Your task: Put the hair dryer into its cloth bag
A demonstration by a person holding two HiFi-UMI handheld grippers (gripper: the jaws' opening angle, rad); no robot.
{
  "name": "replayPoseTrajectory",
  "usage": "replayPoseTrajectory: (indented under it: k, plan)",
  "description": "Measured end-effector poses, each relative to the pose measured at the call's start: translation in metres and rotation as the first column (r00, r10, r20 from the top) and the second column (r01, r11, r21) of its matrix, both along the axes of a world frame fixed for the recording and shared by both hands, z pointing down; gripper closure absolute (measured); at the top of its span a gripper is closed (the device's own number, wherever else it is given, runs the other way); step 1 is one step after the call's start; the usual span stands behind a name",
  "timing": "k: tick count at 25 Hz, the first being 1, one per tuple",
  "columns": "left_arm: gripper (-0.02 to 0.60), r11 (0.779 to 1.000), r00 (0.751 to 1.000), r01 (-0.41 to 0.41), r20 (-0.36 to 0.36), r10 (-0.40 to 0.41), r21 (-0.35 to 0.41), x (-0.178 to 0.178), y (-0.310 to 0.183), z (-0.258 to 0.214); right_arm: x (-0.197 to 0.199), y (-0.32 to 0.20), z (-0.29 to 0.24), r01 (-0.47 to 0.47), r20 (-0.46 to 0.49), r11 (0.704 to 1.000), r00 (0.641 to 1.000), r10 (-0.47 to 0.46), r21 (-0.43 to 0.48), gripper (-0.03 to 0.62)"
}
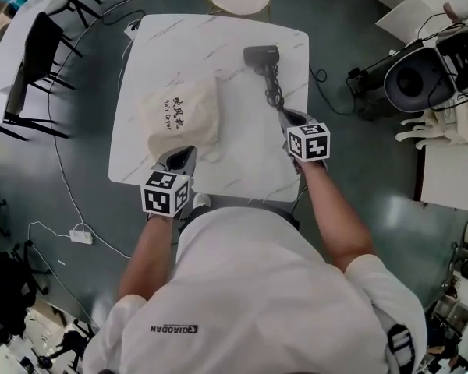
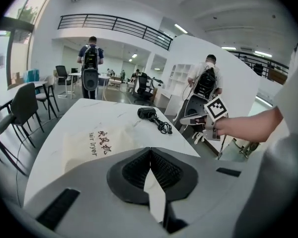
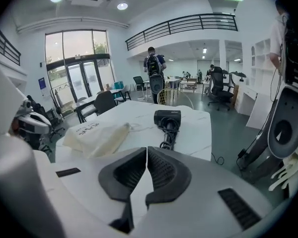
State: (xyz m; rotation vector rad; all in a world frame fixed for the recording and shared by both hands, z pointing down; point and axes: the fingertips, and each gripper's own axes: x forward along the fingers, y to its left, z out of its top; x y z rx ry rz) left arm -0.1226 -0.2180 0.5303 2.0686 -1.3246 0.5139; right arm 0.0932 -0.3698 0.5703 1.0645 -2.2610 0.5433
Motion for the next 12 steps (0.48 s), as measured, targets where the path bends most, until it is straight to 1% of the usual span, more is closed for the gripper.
replayPoseTrajectory:
  k: [3,5,8,10,12]
  plan:
    - [0.552,0.999,0.999,0.046,-0.022,-0.047,-0.017,0.002,0.002,0.001,0.007,-0.039,0.015,-0.011,-0.043,1.0,0.999,0.011,0.009,0.537]
    - [0.552,0.997,0.997,0.073,-0.009,-0.073,-0.022,-0.001,0.004,0.001,0.004,-0.06,0.028,-0.009,-0.061,1.0,0.998,0.008,-0.01,0.498]
    - [0.553,0.994,0.995,0.104,0.005,-0.104,-0.035,-0.005,0.009,0.002,-0.002,-0.085,0.047,-0.006,-0.09,0.998,0.996,0.0,-0.058,0.48]
    - [0.554,0.992,0.993,0.118,0.015,-0.118,-0.035,-0.007,0.01,0.002,-0.002,-0.102,0.055,-0.021,-0.117,0.997,0.993,0.012,-0.074,0.447]
    - [0.554,0.99,0.991,0.135,0.023,-0.134,-0.035,-0.012,0.011,0.001,-0.004,-0.117,0.063,-0.045,-0.123,0.995,0.992,0.033,-0.09,0.427]
